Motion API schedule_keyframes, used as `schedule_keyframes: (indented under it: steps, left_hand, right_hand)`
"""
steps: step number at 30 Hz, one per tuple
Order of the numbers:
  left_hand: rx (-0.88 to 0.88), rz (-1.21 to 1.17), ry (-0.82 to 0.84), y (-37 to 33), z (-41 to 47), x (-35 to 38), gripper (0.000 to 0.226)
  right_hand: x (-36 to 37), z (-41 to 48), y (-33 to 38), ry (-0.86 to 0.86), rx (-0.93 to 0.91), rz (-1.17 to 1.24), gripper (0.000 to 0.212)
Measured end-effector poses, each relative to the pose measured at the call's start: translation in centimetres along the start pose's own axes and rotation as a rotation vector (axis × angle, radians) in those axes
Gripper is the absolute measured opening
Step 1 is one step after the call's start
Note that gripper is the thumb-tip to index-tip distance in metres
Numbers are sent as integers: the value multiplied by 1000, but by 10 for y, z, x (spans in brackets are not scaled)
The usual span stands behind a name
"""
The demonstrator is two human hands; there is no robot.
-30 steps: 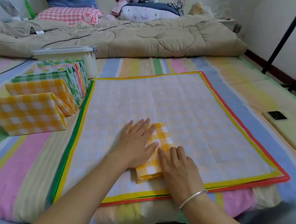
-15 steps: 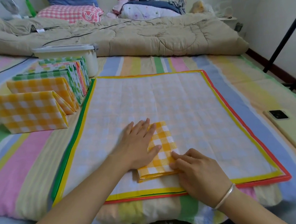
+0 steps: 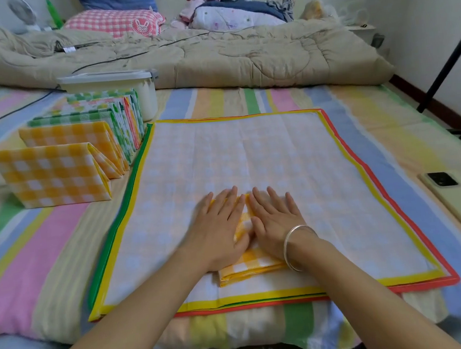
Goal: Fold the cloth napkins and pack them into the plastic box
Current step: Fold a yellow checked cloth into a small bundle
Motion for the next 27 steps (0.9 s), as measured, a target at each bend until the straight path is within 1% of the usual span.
schedule_keyframes:
  steps: [4,6,8,10,11,13,15,16,18,19,20,23,24,25,27]
  left_hand:
    - [2,-17,11,1,0,0,91]
    - [-9,-37,10,1,-1,-1,92]
    - [-17,-35,13,1,-1,-2,93]
    - [-41,-32,10,1,-1,-4,94]
    - [-63,-36,8,0,-1,-5,95]
    - [-141,-52,16,-5,-2,-7,99]
    - [-279,-84,42,-11,-2,-9,102]
    - [-362,-105,58,-14,-2,-10,101]
    - [-509,-140,65,-21,-2,-13,94]
    - [-560,-153,61,-25,-2,-14,90]
    - [-597,-170,58,-28,-2,-15,90]
    - [-650,-246,40,-34,2,-15,100]
    - [-659,-279,23,-35,3,-15,100]
    - [-666,-317,16,-33,3,-17,97]
    - [-689,-419,0,-22,2,-20,80]
  right_hand:
    - [3,-1,2,-1,38,7,58]
    - [1,-4,5,-54,74,23,62]
    - [-8,-12,3,-223,152,36,63]
    - [-20,-28,2,-436,199,52,52]
    - [-23,-37,1,-477,227,94,45]
    - [-25,-51,-3,-408,307,250,33]
    - [-22,-56,-8,-344,359,497,26]
    - [-22,-56,-10,-365,380,699,24]
    - [-20,-52,-12,-413,445,1195,20]
    - [-17,-51,-12,-429,469,1370,21]
    - [-15,-50,-9,-437,467,1417,27]
    - [-8,-50,5,-424,343,1211,60]
    - [-8,-52,12,-426,289,1169,70]
    - [-7,-53,16,-432,246,1141,77]
    - [-6,-54,18,-457,194,1102,85]
Point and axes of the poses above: each hand's wrist, its own z-axis towards the middle knuckle, its own x-axis out of the palm, y = z × x, the point moved 2 cm from there along z, towards the middle knuckle, and after that the axes turned 13 degrees about z, right-handed, at the moved point
